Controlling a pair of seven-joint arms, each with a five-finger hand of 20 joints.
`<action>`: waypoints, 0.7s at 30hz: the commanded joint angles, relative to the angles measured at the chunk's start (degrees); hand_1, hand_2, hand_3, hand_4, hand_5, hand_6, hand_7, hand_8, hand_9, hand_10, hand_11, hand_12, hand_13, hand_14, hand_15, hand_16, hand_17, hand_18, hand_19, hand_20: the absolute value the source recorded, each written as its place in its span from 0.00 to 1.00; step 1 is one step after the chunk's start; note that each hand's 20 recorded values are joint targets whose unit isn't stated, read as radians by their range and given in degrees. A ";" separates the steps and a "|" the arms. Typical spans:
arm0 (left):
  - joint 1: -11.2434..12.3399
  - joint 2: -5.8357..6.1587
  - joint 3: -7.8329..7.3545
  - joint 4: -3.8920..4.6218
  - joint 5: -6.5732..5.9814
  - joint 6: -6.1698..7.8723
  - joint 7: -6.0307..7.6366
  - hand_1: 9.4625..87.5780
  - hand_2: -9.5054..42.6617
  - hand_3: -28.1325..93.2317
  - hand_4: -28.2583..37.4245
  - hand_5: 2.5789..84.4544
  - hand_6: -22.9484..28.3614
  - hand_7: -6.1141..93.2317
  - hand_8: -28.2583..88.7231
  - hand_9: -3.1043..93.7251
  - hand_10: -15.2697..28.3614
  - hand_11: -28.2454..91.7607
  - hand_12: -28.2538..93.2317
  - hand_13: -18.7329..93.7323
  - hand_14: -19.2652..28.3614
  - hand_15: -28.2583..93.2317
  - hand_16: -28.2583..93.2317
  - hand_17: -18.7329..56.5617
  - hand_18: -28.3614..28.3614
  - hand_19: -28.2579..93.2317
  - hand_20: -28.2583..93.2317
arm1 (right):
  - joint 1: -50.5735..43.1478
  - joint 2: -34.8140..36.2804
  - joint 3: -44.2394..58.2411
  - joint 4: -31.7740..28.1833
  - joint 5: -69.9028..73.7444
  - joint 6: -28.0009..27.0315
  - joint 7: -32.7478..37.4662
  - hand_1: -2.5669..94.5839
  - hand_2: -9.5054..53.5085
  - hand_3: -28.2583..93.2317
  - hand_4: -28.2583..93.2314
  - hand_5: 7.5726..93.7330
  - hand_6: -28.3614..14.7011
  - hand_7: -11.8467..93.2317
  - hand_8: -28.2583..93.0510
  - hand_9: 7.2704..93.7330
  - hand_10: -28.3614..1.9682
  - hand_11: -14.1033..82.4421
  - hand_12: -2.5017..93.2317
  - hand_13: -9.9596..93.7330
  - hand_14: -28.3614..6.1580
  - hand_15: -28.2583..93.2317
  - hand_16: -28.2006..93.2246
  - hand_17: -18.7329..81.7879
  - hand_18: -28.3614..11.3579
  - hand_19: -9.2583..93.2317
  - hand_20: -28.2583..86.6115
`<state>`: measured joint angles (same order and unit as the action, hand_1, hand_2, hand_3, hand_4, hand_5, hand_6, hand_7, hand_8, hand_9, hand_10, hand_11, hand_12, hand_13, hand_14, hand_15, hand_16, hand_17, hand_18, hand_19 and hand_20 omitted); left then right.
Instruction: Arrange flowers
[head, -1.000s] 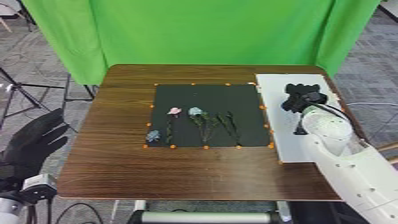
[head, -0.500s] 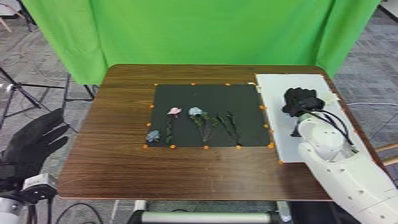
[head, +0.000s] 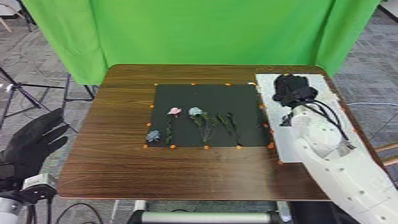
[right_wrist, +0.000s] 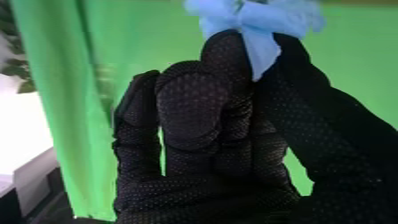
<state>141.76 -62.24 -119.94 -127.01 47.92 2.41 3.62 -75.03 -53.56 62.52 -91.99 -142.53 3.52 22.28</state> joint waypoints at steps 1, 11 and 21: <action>0.37 -0.08 0.12 -0.17 0.09 -0.06 -0.77 0.19 0.15 0.82 0.01 0.28 0.49 0.30 0.14 0.24 0.57 0.38 0.38 0.31 0.65 0.42 0.28 0.11 0.82 0.55 0.31 | 5.58 -8.91 -4.63 -2.83 0.99 0.14 -0.20 0.54 0.00 0.93 0.01 0.67 0.70 0.66 0.28 0.85 0.74 0.46 0.61 0.86 0.79 0.72 0.53 0.48 0.25 0.83 0.66; -0.14 0.03 0.45 -0.02 0.14 -0.22 -1.27 0.19 0.15 0.82 0.00 0.28 0.50 0.30 0.15 0.24 0.57 0.38 0.38 0.31 0.65 0.42 0.28 0.11 0.82 0.55 0.31 | 5.78 -16.54 -9.92 -2.56 -0.31 -3.64 -3.00 0.55 0.00 0.93 0.00 0.68 0.70 0.66 0.28 0.86 0.74 0.45 0.61 0.86 0.79 0.72 0.53 0.49 0.24 0.83 0.66; -0.50 0.33 0.80 0.18 0.08 -0.23 -1.34 0.19 0.15 0.82 0.00 0.28 0.50 0.30 0.15 0.24 0.57 0.38 0.38 0.31 0.65 0.42 0.28 0.11 0.82 0.55 0.31 | 6.35 -19.16 -12.99 0.94 -2.61 -5.82 -2.41 0.55 0.00 0.92 0.00 0.68 0.69 0.65 0.27 0.86 0.74 0.45 0.61 0.87 0.80 0.72 0.53 0.49 0.24 0.84 0.66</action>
<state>141.15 -62.06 -119.35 -126.96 47.92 2.39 2.76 -68.78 -71.23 50.85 -92.96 -142.94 -1.55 20.08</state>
